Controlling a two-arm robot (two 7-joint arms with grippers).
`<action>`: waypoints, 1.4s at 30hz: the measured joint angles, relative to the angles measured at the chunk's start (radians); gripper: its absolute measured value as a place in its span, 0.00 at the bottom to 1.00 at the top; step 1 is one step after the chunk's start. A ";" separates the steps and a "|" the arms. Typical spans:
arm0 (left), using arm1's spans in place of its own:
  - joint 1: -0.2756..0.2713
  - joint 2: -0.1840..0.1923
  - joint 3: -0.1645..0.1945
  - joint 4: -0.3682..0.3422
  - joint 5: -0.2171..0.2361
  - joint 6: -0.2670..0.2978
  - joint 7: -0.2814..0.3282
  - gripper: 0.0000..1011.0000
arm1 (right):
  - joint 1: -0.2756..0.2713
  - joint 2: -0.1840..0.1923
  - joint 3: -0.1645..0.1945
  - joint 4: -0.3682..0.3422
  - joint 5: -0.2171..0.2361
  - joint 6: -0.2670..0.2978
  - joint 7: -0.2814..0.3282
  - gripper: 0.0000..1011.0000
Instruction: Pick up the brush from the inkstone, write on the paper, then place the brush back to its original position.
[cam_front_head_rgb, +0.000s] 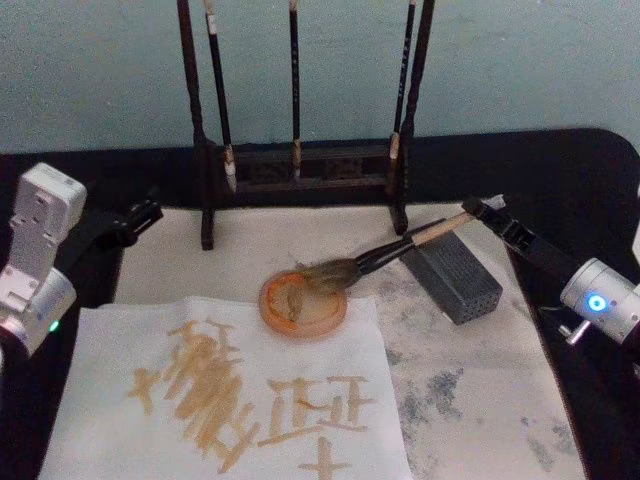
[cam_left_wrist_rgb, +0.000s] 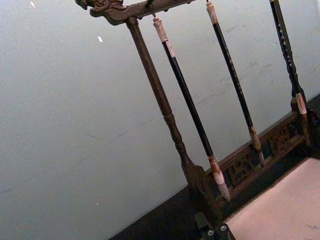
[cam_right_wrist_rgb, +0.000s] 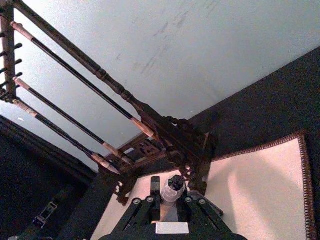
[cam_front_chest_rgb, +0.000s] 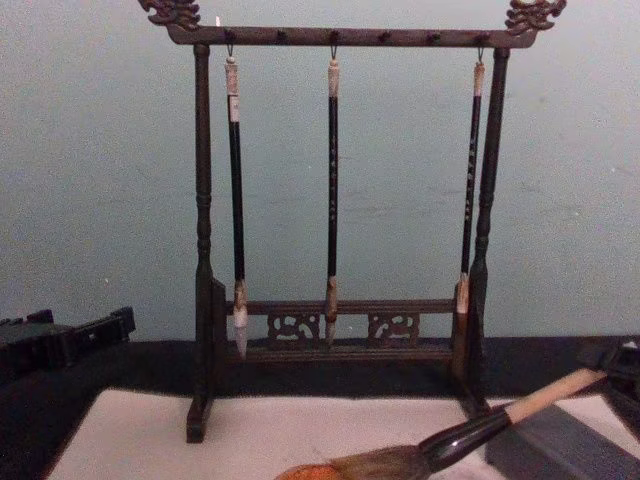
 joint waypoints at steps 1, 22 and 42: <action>0.000 0.000 0.000 0.000 0.000 0.000 0.000 0.99 | 0.002 -0.001 0.000 0.004 0.000 0.001 0.000 0.16; 0.000 0.000 0.000 0.000 0.000 0.000 0.000 0.99 | 0.010 -0.002 0.001 0.020 -0.009 0.008 -0.001 0.18; 0.000 0.000 0.000 0.000 0.000 0.000 0.000 0.99 | -0.032 0.017 0.017 -0.072 -0.053 -0.013 -0.139 0.84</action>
